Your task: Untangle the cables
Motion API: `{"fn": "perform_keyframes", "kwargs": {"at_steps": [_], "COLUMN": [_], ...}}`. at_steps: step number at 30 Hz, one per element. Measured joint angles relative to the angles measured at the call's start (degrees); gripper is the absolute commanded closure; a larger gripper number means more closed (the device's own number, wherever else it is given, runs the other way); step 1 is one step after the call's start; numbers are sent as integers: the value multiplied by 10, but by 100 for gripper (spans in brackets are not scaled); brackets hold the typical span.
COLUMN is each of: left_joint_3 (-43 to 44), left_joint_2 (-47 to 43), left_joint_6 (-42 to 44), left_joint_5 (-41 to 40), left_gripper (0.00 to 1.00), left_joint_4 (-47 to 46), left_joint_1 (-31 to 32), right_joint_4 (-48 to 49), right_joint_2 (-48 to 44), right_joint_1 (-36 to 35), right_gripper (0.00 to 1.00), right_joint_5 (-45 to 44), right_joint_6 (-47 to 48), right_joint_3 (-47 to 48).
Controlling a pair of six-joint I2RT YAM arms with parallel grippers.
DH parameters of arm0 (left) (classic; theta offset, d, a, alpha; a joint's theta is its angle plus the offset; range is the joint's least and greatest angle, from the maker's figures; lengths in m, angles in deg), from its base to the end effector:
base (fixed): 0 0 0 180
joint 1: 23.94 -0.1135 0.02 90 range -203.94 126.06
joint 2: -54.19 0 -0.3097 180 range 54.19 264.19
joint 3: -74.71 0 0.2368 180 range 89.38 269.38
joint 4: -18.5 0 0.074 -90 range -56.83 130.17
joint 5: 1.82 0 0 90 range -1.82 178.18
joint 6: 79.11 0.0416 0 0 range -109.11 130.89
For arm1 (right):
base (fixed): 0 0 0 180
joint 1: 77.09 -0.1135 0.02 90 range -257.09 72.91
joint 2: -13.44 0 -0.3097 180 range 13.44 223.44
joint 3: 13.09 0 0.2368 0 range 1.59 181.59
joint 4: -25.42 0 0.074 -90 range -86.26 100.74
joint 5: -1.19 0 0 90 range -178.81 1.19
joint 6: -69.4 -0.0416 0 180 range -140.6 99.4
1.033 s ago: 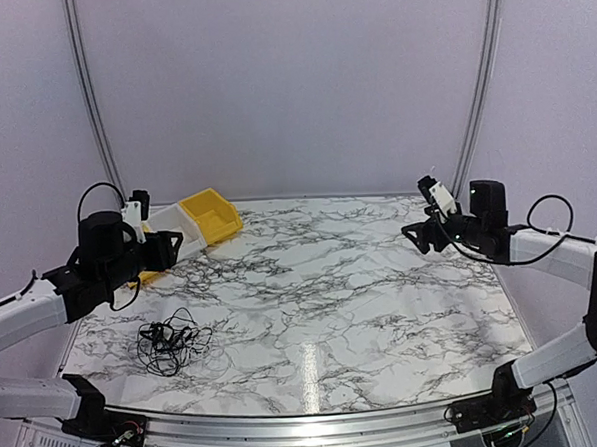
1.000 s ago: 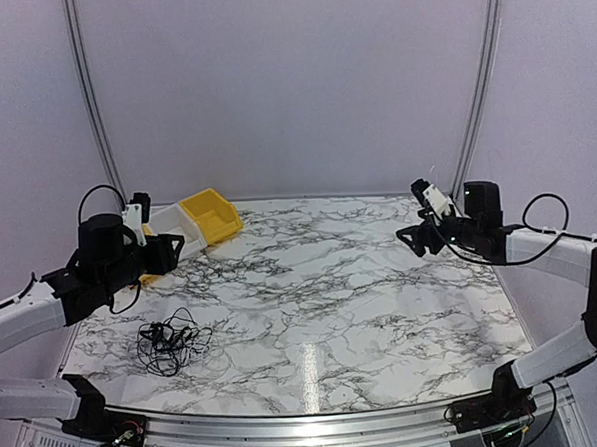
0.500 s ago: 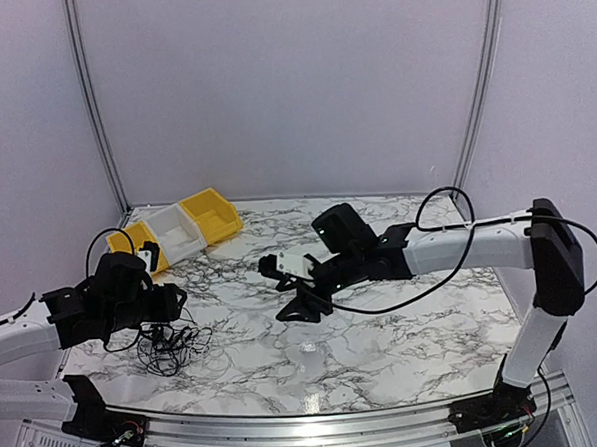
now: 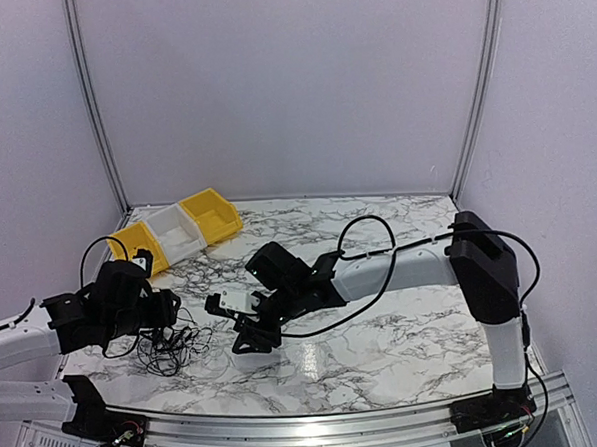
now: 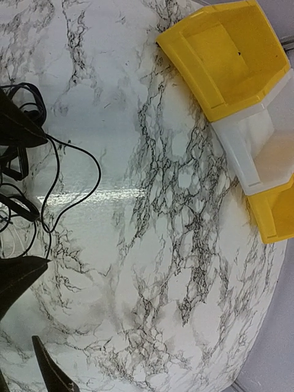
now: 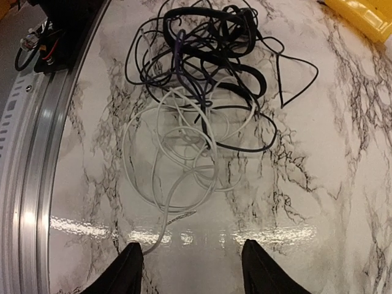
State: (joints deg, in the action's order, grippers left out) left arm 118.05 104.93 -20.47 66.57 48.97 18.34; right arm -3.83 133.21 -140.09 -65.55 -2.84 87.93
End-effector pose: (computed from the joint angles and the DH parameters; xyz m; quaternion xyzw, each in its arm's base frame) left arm 0.1196 -0.0881 0.2536 0.0020 0.8862 -0.1239 0.4464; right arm 0.2001 0.4290 0.2228 -0.6474 0.6498 0.3087 0.2516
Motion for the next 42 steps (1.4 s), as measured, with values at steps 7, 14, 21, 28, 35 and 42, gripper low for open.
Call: {"fn": "perform_keyframes", "kwargs": {"at_steps": [7,14,21,28,35,42], "left_joint_3": [-8,-28,-87,-127,-93,81], "left_joint_2": [4,40,65,78,203,375], "left_joint_6": [-4,-30,-95,-134,-133,-98], "left_joint_5": [1,-2,7,46,52,101], "left_gripper": [37,37,40,45,47,48], "left_joint_4": [-1,-11,-26,-122,-226,-272], "left_joint_1": [0,0,0,13,42,114], "right_joint_4": [-8,-14,-31,-45,-52,-76], "right_joint_2": [27,27,43,70,26,-83], "right_joint_1": [1,1,0,-1,14,96], "right_gripper": [69,47,53,90,100,100], "right_joint_5": [7,42,79,71,35,23], "right_joint_6": [-30,-38,-43,-47,-25,8], "right_joint_3": [13,22,53,76,18,-47]}}
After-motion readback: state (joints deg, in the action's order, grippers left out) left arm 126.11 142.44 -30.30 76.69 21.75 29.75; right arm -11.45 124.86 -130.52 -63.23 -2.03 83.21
